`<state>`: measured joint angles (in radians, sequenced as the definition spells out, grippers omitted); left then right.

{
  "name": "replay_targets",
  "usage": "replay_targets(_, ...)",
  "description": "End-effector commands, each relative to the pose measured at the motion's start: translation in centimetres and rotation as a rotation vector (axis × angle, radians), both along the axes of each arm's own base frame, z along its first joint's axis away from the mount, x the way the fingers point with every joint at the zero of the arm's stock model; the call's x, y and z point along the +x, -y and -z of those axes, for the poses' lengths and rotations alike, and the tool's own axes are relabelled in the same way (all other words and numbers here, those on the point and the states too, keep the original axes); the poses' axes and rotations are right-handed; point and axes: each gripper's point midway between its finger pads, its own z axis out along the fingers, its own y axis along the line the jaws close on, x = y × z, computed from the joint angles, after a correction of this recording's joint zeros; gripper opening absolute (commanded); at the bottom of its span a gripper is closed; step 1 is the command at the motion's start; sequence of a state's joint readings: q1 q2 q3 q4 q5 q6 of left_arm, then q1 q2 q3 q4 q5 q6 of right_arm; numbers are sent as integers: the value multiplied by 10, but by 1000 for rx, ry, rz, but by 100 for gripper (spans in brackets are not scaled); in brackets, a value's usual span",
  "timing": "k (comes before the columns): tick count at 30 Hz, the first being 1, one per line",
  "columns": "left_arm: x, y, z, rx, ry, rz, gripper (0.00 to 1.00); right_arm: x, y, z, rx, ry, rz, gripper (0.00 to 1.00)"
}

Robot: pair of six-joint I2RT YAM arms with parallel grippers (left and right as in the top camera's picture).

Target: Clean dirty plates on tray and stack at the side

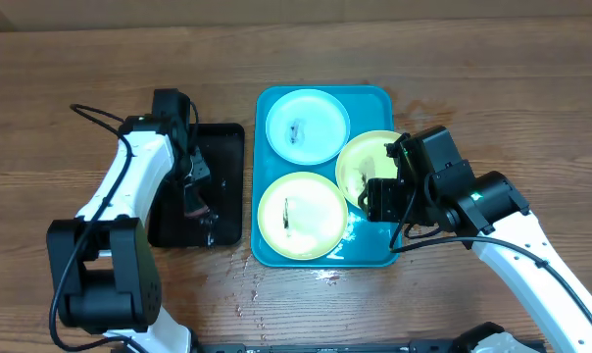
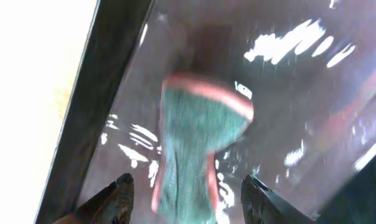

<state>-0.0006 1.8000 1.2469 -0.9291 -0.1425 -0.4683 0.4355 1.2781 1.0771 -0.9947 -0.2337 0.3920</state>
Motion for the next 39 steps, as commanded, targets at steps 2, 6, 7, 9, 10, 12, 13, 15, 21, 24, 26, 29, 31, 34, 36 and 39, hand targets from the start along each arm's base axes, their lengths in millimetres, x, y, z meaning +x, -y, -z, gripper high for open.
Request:
replay_targets(2, -11, 8, 47, -21, -89, 26, 46, -5, 3, 5, -15, -15, 3, 64)
replay_targets(6, -15, 16, 66, -68, -138, 27, 4, -13, 7, 22, -39, -57, 4, 63)
replay_targets(7, -16, 17, 65, -75, -140, 30, 4, -15, 9, 28, -49, -68, 6, 63)
replay_targets(9, -12, 18, 53, -84, -128, 33, 4, -14, 13, 42, -74, -77, 12, 61)
replay_targets(10, -9, 19, 44, -88, -111, 36, 4, -13, 14, 48, -84, -79, 15, 61)
replay_targets(12, 1, 22, 8, -103, -47, 78, 4, -15, 9, 66, -76, -123, -6, 60)
replay_targets(13, 5, 23, -5, -106, -19, 96, 4, -16, 7, 69, -70, -130, -18, 60)
replay_targets(15, 12, 29, -40, -123, 55, 151, 4, -20, -6, 81, -46, -144, -116, 59)
replay_targets(21, 7, 52, -133, -188, 250, 284, 4, -19, -31, 127, -108, -179, -212, 49)
replay_targets(24, -4, 63, -155, -227, 300, 311, 4, -11, -42, 139, -101, -159, -228, 48)
replay_targets(26, -12, 71, -162, -267, 307, 324, 4, -4, -42, 140, -109, -135, -222, 47)
replay_targets(29, -20, 89, -161, -327, 285, 364, 4, 16, -33, 142, -168, -67, -135, 31)
replay_targets(31, -24, 104, -156, -344, 272, 395, 4, 33, -26, 140, -201, -15, -32, 20)
replay_targets(34, -24, 123, -143, -357, 255, 433, 4, 46, -26, 137, -201, 30, 22, 10)
replay_targets(36, -28, 145, -129, -374, 224, 459, 4, 47, -26, 136, -198, 35, 22, 10)
replay_targets(39, -31, 164, -107, -369, 179, 492, 4, 44, -25, 138, -205, 28, 14, 14)
